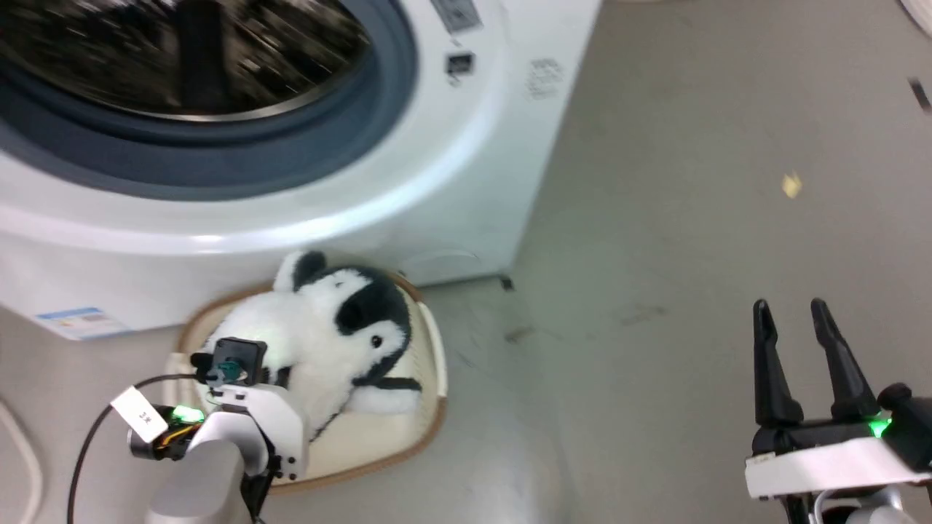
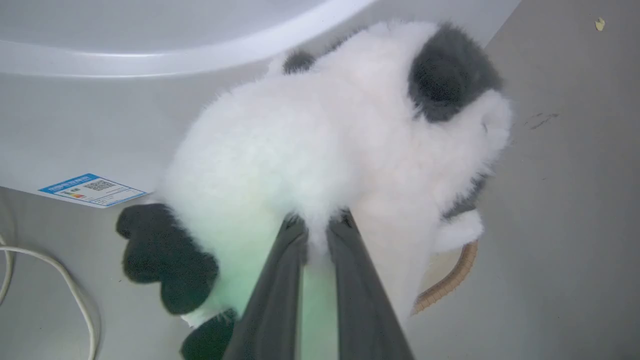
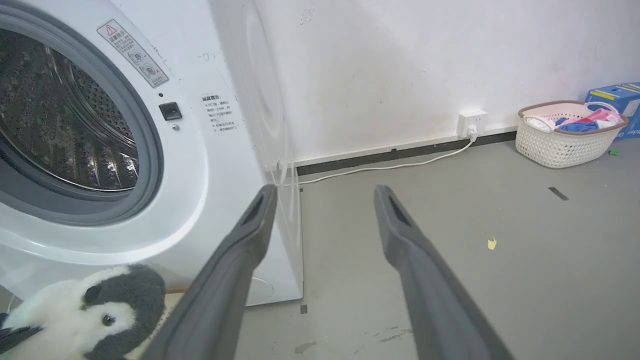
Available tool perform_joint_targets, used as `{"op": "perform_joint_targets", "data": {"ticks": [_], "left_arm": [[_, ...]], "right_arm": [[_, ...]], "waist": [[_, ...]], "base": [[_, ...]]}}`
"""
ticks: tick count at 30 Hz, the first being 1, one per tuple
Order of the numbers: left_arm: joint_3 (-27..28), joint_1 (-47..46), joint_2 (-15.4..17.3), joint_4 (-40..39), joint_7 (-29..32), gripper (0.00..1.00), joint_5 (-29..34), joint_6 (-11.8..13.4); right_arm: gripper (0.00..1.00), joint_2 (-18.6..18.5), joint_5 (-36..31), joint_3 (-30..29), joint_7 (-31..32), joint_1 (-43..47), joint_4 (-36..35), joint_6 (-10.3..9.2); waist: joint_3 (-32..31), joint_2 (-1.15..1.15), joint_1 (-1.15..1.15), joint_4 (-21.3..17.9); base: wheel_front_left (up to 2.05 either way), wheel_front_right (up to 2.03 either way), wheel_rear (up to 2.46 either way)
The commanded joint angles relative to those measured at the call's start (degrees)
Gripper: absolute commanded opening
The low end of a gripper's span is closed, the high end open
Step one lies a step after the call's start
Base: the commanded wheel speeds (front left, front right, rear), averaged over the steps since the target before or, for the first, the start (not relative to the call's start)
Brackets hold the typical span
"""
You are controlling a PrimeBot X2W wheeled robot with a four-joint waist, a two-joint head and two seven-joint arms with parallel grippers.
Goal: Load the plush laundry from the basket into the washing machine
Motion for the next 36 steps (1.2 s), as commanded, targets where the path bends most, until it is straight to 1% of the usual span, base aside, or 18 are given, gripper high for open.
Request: {"op": "perform_joint_targets", "data": {"ticks": [1,5,7,10,15,19,22,26,28,32,36], "left_arm": [[-0.13,0.88,-0.20,-1.11,-0.83,0.00,-0.14,-0.33],[0.63,3.47,-0.88,-6.21,-1.47,0.00,-1.30,-0.90],[1.83,5.12,-0.57,-11.81,-1.50,0.00,-1.53,-0.61],[3.98,8.35,-0.15,-21.67,-1.52,0.00,-1.24,0.52],[6.99,12.46,0.52,-38.53,-1.53,0.00,1.19,1.69],[9.06,12.35,1.31,-46.28,-1.54,0.00,2.49,1.96],[10.18,9.41,2.22,-48.39,-1.54,0.00,2.61,1.92],[11.19,2.27,4.48,-48.98,-0.13,0.00,2.87,1.77],[11.68,-2.23,5.67,-49.16,2.07,0.00,2.57,1.46],[11.12,-12.50,9.44,-48.22,8.47,0.00,3.97,0.63],[10.11,-22.97,12.96,-45.41,14.45,0.00,5.37,-0.29]], "right_arm": [[1.00,0.00,-0.46,-0.05,-0.25,0.79,-0.06,-0.04],[1.00,0.00,-0.81,-0.50,-0.25,1.99,-0.15,-0.04],[1.00,0.00,-0.88,-0.66,-0.25,2.49,-0.20,-0.04],[1.00,0.00,-0.94,-0.67,-0.25,2.87,-0.41,-0.04],[1.00,0.00,-0.90,-0.55,-0.25,2.70,-1.03,-0.04],[1.00,0.00,-0.37,-0.01,-0.25,1.47,-1.43,-0.04],[1.00,0.00,0.38,0.43,-0.25,0.07,-1.57,-0.04],[1.00,0.00,1.83,0.77,-0.25,-1.57,-1.64,-0.04],[1.00,0.00,2.83,0.89,-0.25,-2.49,-1.74,-0.04],[1.00,0.00,4.83,1.67,-0.25,-4.63,-1.66,-0.04],[1.00,0.00,6.96,2.77,-0.25,-6.94,-1.43,-0.04]], "waist": [[-4.47,0.00,0.01,4.13],[-6.57,0.00,0.01,5.35],[-7.19,0.00,0.01,5.72],[-7.24,0.00,0.01,5.92],[-5.45,0.00,0.01,5.44],[-2.10,0.00,0.01,4.24],[1.21,0.00,0.01,2.99],[6.23,0.00,0.01,0.77],[9.02,0.00,0.01,-0.44],[14.71,0.00,0.01,-2.99],[19.87,0.00,0.01,-5.76]], "base": [[0.00,0.00,0.00],[0.00,0.00,0.00],[0.00,0.00,0.00],[0.00,0.00,0.00],[0.00,0.00,0.00],[0.00,0.00,0.00],[0.00,0.00,0.00],[0.00,0.00,0.00],[0.00,0.00,0.00],[0.00,0.00,0.00],[0.00,0.00,0.00]]}}
